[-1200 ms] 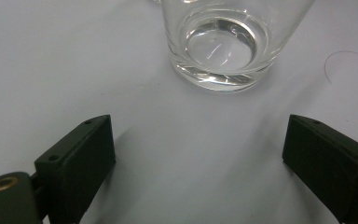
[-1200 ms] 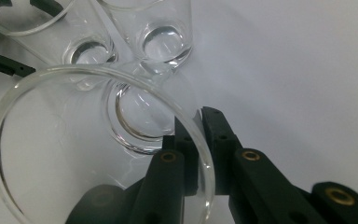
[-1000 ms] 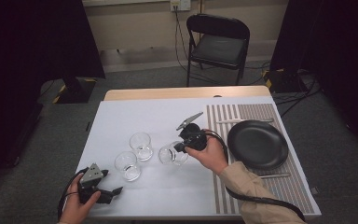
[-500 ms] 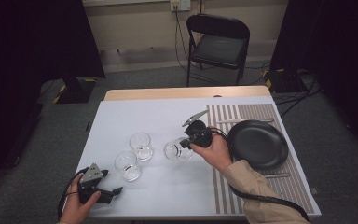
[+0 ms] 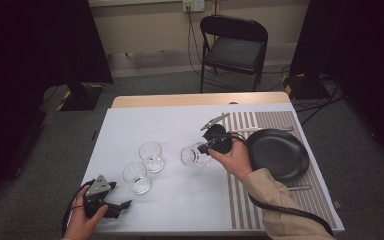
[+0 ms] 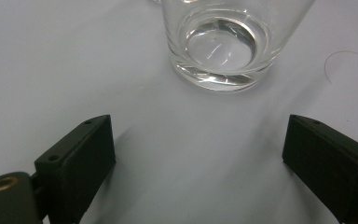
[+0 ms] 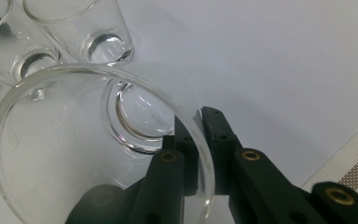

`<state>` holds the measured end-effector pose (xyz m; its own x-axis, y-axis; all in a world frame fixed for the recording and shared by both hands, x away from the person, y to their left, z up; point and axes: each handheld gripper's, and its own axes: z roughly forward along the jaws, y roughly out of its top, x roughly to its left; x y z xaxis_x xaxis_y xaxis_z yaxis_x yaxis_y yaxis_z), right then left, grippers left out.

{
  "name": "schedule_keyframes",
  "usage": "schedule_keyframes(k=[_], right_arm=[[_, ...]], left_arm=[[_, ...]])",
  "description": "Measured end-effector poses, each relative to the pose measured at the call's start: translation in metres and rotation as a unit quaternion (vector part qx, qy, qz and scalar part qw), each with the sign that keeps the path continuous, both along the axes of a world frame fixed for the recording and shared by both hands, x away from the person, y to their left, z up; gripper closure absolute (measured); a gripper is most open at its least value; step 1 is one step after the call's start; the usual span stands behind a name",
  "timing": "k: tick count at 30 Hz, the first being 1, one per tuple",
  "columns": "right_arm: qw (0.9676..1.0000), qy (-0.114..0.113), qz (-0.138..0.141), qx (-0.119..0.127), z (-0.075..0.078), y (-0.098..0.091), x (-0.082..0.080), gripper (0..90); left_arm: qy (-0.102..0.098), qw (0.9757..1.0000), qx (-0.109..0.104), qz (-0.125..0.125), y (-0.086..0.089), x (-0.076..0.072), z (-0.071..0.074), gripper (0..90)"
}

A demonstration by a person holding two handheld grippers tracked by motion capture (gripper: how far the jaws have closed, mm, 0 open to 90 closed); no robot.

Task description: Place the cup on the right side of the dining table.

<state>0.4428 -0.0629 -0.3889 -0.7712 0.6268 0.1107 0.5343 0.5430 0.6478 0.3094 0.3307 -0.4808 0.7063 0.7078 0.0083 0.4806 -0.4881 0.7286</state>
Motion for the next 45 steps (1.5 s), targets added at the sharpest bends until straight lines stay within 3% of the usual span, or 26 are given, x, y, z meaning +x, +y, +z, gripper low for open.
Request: schedule_keyframes(k=[28,45], right_arm=[[0.9991,-0.007,-0.043,-0.004,0.002,-0.028,0.009,85.7],[0.9984,-0.009,-0.055,-0.011,0.003,-0.038,0.013,85.7]], left_arm=[[0.0,1.0,0.001,0.0,0.0,0.0,0.0,8.3],[0.0,1.0,0.0,0.0,0.0,0.0,0.0,8.3]])
